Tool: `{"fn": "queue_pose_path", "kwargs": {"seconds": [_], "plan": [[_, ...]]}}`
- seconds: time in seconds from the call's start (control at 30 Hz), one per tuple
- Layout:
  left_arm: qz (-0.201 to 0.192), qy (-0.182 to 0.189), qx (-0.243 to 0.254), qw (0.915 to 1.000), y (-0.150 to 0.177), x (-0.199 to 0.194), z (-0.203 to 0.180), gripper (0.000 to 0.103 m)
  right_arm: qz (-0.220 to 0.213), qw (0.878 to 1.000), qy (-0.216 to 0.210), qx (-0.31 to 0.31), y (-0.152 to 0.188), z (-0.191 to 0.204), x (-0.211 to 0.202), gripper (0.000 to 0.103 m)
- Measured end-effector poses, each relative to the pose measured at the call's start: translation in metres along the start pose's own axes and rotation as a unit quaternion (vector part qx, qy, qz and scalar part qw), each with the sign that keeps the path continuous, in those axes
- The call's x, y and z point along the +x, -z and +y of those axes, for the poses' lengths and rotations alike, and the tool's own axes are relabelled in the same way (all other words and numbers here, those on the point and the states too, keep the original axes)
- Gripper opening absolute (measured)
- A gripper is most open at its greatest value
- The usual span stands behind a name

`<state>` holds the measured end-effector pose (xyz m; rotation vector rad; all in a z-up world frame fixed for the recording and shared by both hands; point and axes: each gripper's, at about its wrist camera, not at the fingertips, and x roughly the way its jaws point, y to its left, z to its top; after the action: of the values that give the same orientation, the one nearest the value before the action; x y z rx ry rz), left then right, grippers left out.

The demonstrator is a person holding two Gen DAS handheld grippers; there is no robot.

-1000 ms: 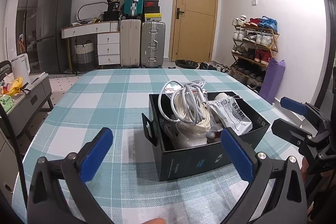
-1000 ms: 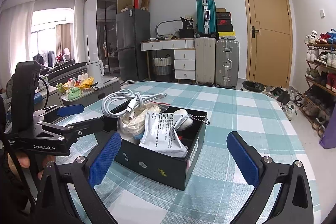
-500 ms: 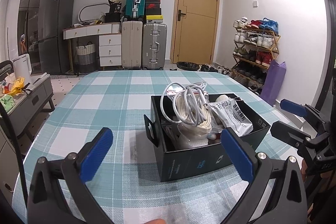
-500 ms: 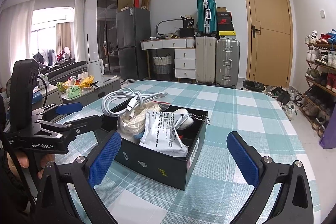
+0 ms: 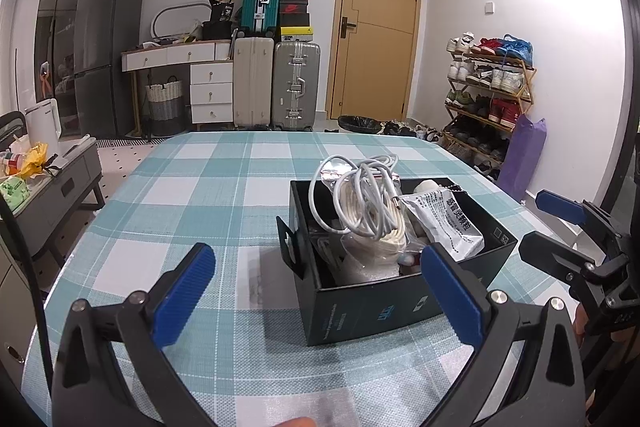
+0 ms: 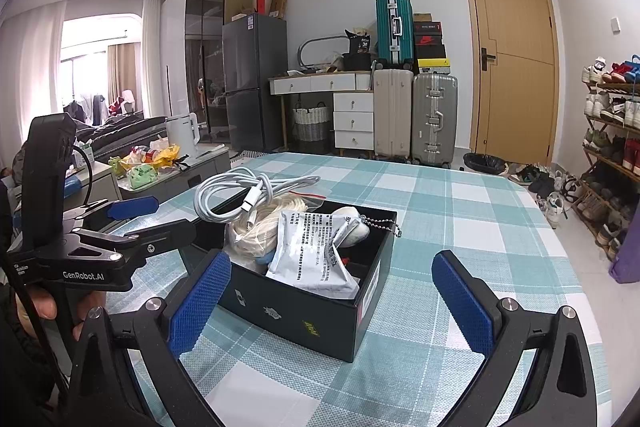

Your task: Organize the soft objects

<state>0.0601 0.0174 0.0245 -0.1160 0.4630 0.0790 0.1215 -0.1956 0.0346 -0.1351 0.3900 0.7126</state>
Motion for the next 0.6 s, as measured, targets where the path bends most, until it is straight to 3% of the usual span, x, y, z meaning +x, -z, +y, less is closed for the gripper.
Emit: {"fn": "queue_pose_path", "kwargs": {"seconds": [0.6], "plan": [[0.000, -0.002, -0.001, 1.0000, -0.0004, 0.0004, 0.0007, 0.103, 0.000, 1.000, 0.000, 0.000, -0.0001, 0.0001, 0.0001, 0.102]]}}
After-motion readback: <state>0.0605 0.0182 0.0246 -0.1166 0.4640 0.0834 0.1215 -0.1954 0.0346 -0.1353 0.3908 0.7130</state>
